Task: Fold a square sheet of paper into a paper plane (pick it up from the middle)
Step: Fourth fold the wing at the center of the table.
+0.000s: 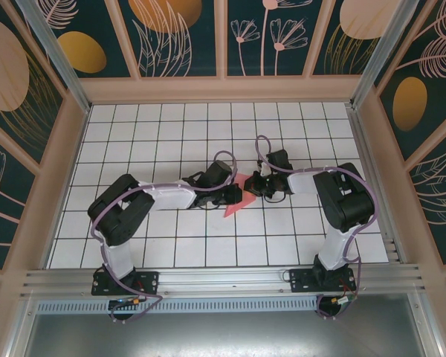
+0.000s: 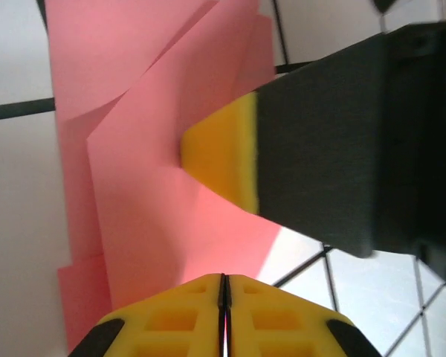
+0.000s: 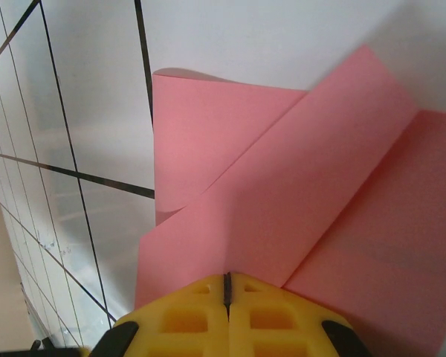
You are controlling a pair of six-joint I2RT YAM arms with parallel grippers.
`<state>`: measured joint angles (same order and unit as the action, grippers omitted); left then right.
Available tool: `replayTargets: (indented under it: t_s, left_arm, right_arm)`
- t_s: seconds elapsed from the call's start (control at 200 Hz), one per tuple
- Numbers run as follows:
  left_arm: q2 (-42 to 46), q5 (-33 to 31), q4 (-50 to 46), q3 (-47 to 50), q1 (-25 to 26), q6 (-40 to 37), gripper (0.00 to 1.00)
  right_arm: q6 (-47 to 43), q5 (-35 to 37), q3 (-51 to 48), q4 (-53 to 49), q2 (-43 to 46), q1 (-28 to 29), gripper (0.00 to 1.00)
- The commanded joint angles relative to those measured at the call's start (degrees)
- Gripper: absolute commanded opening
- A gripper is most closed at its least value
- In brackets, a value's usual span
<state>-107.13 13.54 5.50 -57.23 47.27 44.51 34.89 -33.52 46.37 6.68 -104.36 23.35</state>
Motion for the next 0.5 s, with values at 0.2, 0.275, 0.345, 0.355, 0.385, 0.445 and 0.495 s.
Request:
replayTargets:
  t_s: [0.2,0.275,0.345,0.355,0.385,0.445,0.495]
  left_arm:
    - [-1.7,-0.7,-2.8,1.2,0.1,-1.9,0.08]
    - [-0.9,-0.3,-3.6,3.5,0.1,-2.6,0.08]
    - [0.0,0.5,-4.6,4.7,0.1,-3.8,0.08]
    - [0.1,0.7,-4.7,4.9,0.1,-4.0,0.08]
    - [0.6,1.6,-4.8,5.5,0.0,-4.8,0.07]
    - [1.5,2.5,-5.3,6.5,0.1,-6.4,0.07]
    - [2.2,2.8,-6.2,7.1,0.1,-8.0,0.07]
  right_arm:
    - [-1.4,10.0,-2.1,-7.6,-5.5,0.4,0.03]
    - [-1.4,10.2,-2.0,-7.9,-5.6,0.4,0.03]
    - [-1.4,10.4,-1.8,-8.2,-5.7,0.3,0.03]
    - [-1.4,10.4,-1.8,-8.3,-5.7,0.3,0.03]
    - [-1.4,10.5,-1.7,-8.4,-5.8,0.3,0.03]
    - [-1.4,10.5,-1.6,-8.6,-5.9,0.3,0.03]
    - [-1.4,10.7,-1.5,-8.8,-6.0,0.3,0.03]
